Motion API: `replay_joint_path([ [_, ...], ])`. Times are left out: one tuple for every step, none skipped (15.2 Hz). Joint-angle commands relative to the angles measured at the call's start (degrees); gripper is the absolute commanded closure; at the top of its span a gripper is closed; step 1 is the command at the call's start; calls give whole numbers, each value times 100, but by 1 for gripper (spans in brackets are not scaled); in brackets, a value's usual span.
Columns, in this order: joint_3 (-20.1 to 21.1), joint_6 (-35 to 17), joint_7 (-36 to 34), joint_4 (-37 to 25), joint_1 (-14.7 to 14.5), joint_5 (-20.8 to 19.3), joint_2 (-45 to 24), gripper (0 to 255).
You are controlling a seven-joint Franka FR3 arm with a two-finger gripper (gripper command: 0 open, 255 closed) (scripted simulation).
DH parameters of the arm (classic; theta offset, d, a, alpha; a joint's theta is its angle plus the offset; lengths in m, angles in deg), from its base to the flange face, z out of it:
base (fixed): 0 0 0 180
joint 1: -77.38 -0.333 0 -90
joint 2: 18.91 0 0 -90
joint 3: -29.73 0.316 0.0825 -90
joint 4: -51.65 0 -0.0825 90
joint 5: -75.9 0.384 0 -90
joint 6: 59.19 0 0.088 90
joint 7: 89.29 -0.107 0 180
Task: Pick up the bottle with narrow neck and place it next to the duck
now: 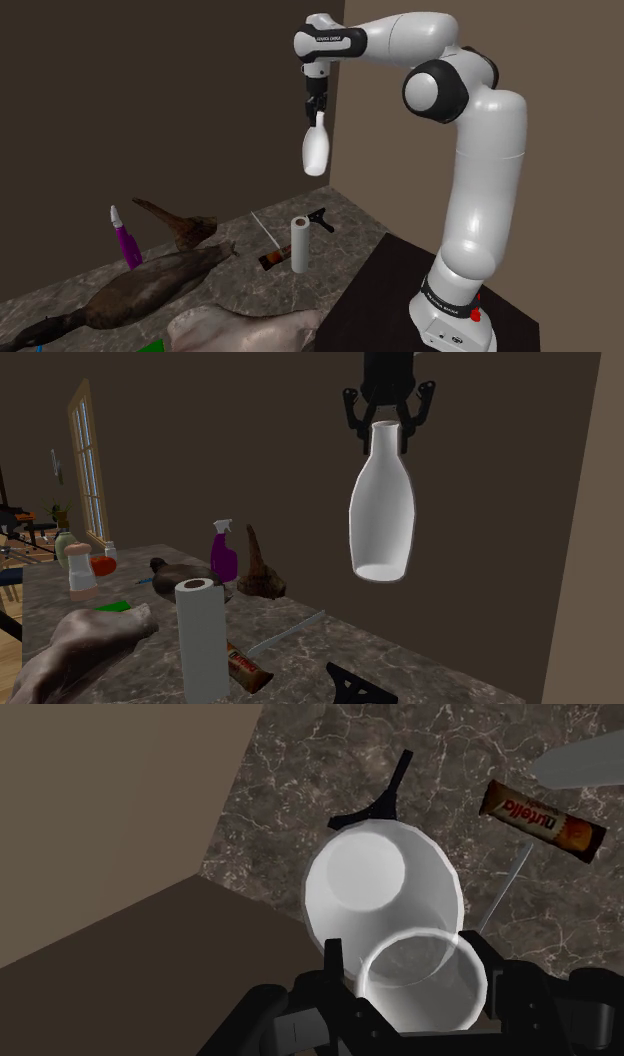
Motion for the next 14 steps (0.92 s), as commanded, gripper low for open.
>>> replay_joint_path([
  [-2,182,5,-228,12,13,-47,255],
  [-4,268,8,-335,19,19,-69,255],
  [-6,356,12,-446,27,26,-92,255],
  [-8,446,16,-561,35,33,-118,255],
  [-10,536,21,-679,44,41,-147,255],
  [-11,628,25,-801,54,50,-177,255],
  [-13,722,30,-928,64,59,-211,255],
  [-15,818,35,-1059,76,70,-247,255],
  [-17,915,40,-1195,88,81,-287,255],
  [-19,1015,46,-1336,102,94,-330,255],
  [-21,1117,52,-1484,117,107,-376,255],
  [-23,1222,58,-1638,133,122,-427,255],
  [-25,1331,64,-1800,152,138,-482,255],
  [-27,1443,71,-1971,172,156,-542,255],
])
